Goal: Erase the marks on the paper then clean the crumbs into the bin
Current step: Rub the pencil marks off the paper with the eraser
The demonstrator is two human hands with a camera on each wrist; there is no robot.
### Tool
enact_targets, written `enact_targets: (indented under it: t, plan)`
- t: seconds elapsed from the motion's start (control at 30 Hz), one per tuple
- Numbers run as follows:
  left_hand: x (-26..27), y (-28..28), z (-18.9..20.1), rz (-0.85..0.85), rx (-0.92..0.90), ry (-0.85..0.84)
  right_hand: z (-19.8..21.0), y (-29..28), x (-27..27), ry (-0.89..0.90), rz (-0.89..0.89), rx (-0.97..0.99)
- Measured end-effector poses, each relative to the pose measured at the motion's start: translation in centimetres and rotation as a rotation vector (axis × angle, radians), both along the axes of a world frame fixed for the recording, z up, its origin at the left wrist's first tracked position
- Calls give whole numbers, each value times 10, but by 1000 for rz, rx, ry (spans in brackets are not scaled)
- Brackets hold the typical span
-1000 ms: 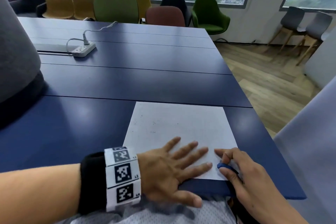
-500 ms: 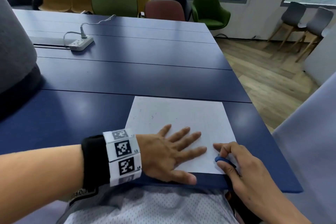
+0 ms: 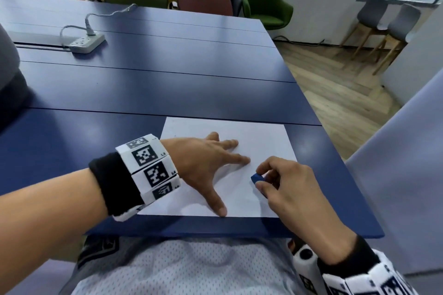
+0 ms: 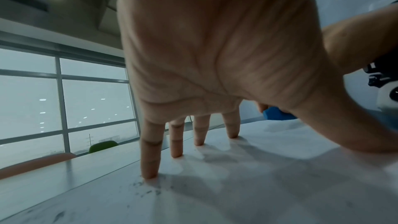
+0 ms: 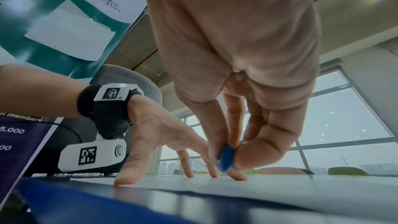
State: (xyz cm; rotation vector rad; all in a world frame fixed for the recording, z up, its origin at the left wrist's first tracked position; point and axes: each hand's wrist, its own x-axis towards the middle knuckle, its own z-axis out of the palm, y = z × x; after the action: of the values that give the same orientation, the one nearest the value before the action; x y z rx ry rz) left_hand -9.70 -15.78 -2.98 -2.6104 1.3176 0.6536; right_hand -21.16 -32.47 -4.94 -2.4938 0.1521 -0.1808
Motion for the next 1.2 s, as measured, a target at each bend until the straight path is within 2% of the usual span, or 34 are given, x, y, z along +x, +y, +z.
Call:
enact_targets:
  t: [0.13, 0.3, 0.43, 0.6, 0.73, 0.9, 1.03, 1.2]
  plan:
    - [-2, 0, 0, -15, -4, -25, -2, 15, 6, 4, -26, -53]
    - [-2, -1, -1, -34, -4, -39, -2, 36, 4, 21, 112, -94]
    - [-2, -1, -2, -35, 7, -39, -3, 12, 7, -9, -31, -75]
    - [-1, 0, -3, -49, 6, -46, -3, 40, 1, 76, 113, -44]
    - [-1, 0, -2, -46, 16, -48, -1, 11, 9, 27, -35, -69]
    - [-1, 1, -3, -48, 0, -48, 0, 44, 7, 38, 136, -99]
    - [-2, 1, -1, -46, 8, -54, 4, 18, 11, 35, 19, -115]
    - [-3, 3, -1, -50, 4, -53, 1, 49, 2, 73, 171, -120]
